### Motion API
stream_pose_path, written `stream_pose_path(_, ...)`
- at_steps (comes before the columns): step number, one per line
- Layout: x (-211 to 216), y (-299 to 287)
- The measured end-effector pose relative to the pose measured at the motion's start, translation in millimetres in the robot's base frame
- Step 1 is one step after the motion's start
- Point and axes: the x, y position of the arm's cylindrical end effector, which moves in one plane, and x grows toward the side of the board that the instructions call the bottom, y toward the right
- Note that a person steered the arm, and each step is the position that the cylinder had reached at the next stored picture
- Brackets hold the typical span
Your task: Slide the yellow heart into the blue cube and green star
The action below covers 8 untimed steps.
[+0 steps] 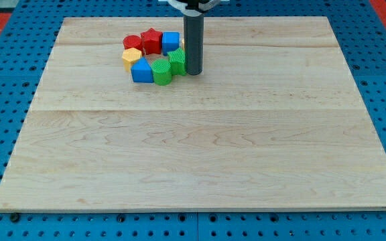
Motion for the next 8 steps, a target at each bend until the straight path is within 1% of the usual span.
stream_pose_path(1, -1.1, 5.0)
stream_pose_path(2, -10.9, 42.7)
stream_pose_path(3, -39.6, 43.1)
stream_pose_path(4, -51.9, 25.1)
stream_pose_path(6, -51.9, 0.4)
stream_pose_path(7, -51.9, 3.6)
stream_pose_path(8, -61.6, 41.5)
